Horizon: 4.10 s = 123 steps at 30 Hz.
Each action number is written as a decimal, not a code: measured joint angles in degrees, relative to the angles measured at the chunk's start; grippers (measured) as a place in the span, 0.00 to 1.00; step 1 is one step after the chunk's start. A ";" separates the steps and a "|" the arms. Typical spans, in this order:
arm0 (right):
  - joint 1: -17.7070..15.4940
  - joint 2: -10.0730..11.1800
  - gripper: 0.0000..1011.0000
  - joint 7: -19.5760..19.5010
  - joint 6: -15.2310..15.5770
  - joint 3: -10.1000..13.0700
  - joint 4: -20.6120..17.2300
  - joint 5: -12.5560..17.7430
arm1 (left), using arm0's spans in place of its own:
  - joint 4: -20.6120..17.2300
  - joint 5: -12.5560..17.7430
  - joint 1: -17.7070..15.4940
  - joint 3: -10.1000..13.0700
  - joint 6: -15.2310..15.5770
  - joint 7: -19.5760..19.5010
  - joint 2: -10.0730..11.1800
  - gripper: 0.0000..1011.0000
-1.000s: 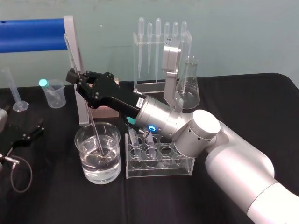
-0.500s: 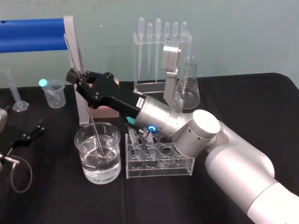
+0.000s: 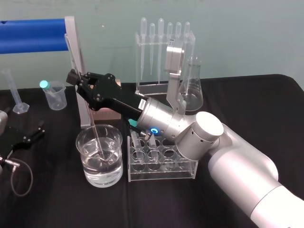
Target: Hold the thermometer with one hand and immerse one end into the beaker, then reinsert it into the test tube rack.
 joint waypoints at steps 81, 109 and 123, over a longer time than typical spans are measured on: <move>-19.48 13.10 0.06 -11.36 -6.42 19.20 -20.53 -0.27 | 0.00 0.00 0.00 0.00 0.00 0.00 0.00 1.00; -17.03 12.08 0.06 -9.73 -5.13 17.18 -13.47 -1.51 | 0.00 0.00 0.00 0.00 0.00 0.00 0.00 1.00; -17.31 12.14 0.06 -10.80 -3.29 16.74 -13.08 -1.45 | 0.00 0.00 0.00 0.00 0.00 0.00 0.00 1.00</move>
